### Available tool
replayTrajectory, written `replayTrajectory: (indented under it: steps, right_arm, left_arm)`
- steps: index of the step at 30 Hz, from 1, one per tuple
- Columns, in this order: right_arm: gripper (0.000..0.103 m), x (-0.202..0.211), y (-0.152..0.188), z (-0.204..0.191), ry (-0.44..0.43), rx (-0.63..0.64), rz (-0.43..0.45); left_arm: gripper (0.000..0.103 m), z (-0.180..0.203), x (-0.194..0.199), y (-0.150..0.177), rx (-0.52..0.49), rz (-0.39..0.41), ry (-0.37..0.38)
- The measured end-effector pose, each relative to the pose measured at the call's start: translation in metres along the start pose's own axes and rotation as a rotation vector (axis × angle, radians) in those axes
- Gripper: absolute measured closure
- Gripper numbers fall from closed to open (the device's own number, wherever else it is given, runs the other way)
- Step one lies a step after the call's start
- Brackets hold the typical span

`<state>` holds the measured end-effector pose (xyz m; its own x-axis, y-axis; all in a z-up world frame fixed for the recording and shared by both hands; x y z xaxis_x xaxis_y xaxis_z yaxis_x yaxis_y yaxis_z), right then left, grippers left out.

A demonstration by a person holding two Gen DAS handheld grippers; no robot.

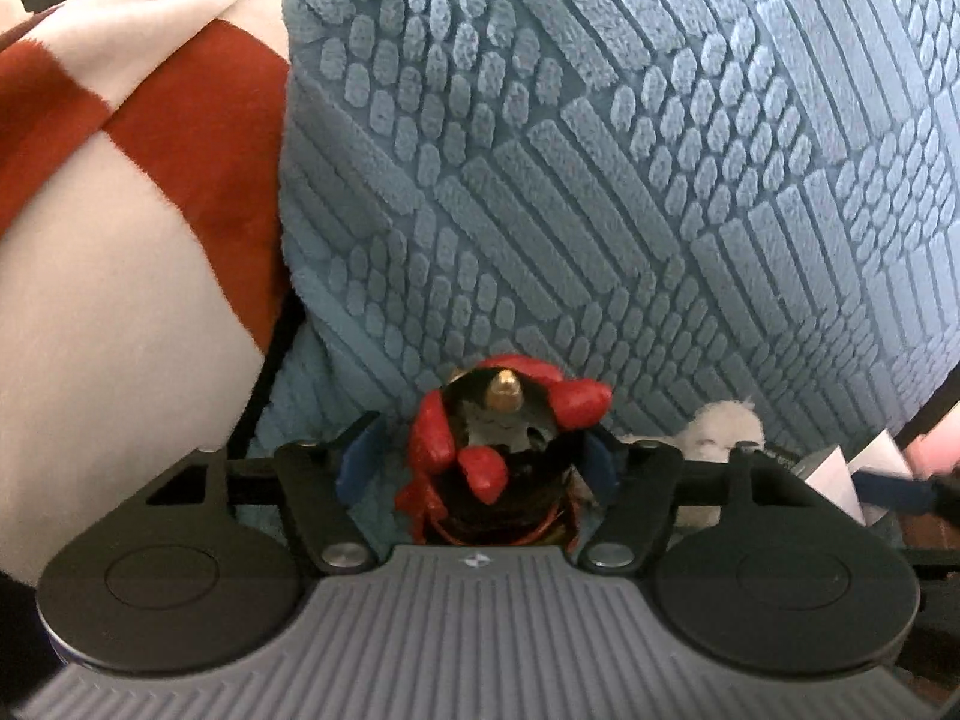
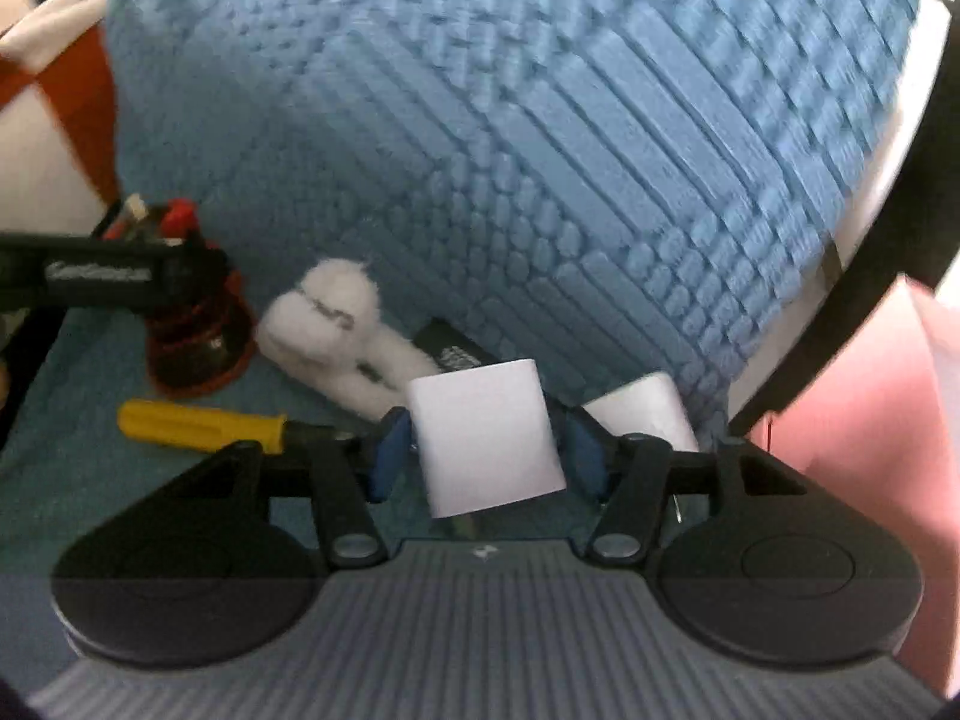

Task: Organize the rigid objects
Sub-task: 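Grasp the large white charger with the right gripper while the left gripper grasps the red-black toy, then lift the white charger and red-black toy and carry both toward the pink box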

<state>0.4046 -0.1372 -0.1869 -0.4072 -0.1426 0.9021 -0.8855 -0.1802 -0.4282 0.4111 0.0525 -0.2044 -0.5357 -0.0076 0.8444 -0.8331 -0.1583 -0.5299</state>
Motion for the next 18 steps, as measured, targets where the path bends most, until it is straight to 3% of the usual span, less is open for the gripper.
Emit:
replayTrajectory:
  steps: [2, 7, 11, 18]
  right_arm:
    - [0.043, -0.006, 0.002, 0.003, -0.022, -0.026, -0.033]
    - [0.046, -0.004, 0.005, -0.004, -0.009, 0.016, -0.010]
    - [0.047, 0.015, 0.001, -0.006, 0.003, 0.072, 0.034]
    - [0.048, 0.048, 0.012, 0.000, -0.050, 0.022, 0.057]
  left_arm:
    - [0.039, -0.002, 0.001, 0.000, 0.011, 0.022, 0.009]
    - [0.040, -0.008, 0.008, -0.003, 0.048, 0.040, 0.035]
    - [0.040, -0.008, 0.018, 0.000, 0.037, 0.045, 0.048]
    - [0.040, -0.006, 0.052, 0.018, 0.024, 0.052, 0.101]
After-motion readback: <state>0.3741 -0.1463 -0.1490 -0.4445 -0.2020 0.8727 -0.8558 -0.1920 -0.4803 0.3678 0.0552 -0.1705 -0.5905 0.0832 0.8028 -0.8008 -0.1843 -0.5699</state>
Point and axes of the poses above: each gripper's, at about its wrist camera, not at the fingertips, and x roughly against the way its jaws point, z to its right, y to its underside, the point moved 1 cm from there along -x, roughly the way its jaws point, and after that the axes turned 11 degrees about -z, right-handed, at the moved point
